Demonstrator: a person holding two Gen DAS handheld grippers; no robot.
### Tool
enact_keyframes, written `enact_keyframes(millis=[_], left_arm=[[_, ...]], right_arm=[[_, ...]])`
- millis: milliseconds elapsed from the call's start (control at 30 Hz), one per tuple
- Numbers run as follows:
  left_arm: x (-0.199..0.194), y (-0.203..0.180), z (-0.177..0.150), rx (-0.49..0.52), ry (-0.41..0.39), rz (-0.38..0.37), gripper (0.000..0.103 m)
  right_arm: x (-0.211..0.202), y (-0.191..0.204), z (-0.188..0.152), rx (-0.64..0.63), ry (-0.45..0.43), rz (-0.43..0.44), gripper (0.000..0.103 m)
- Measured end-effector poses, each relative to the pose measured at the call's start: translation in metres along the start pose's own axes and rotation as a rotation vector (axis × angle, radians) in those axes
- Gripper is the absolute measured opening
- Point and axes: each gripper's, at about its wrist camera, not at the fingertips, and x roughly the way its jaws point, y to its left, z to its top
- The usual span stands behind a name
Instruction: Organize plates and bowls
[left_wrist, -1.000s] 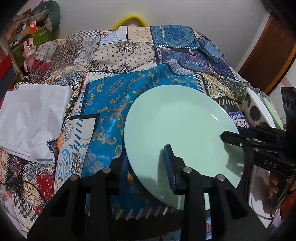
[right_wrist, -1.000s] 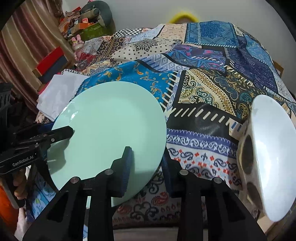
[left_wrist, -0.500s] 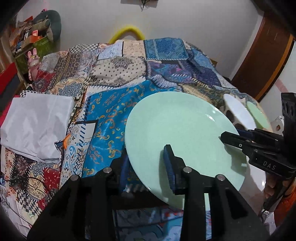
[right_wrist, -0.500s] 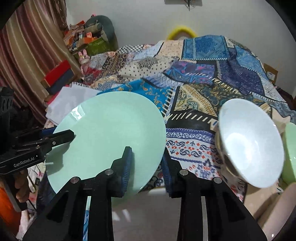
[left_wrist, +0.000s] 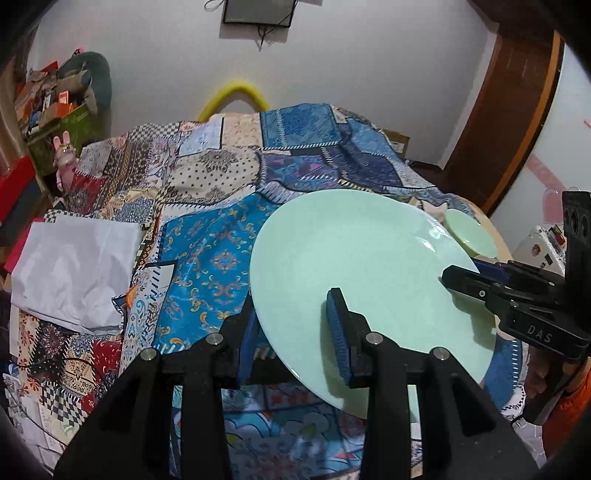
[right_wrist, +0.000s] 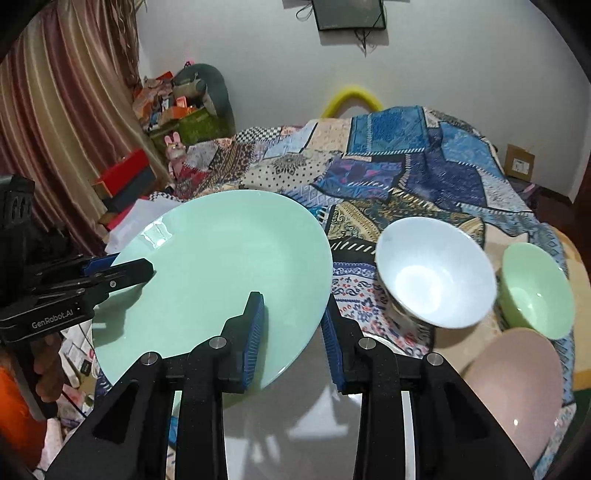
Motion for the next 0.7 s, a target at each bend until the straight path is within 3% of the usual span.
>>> enact_keyframes(millis=[367,700], left_arm=[[-0.02,-0.044,-0.012,0.038,-0.003,-0.035,0.036],[-0.01,-0.081,-0.031,0.067,0.039,-0.073,0.036]], right_arm=[[-0.04,-0.019,-0.022,0.034,-0.041,-0.023,0.029],[-0.06,-0.043,-0.051,0.089,-0.035,-0.047,0.029]])
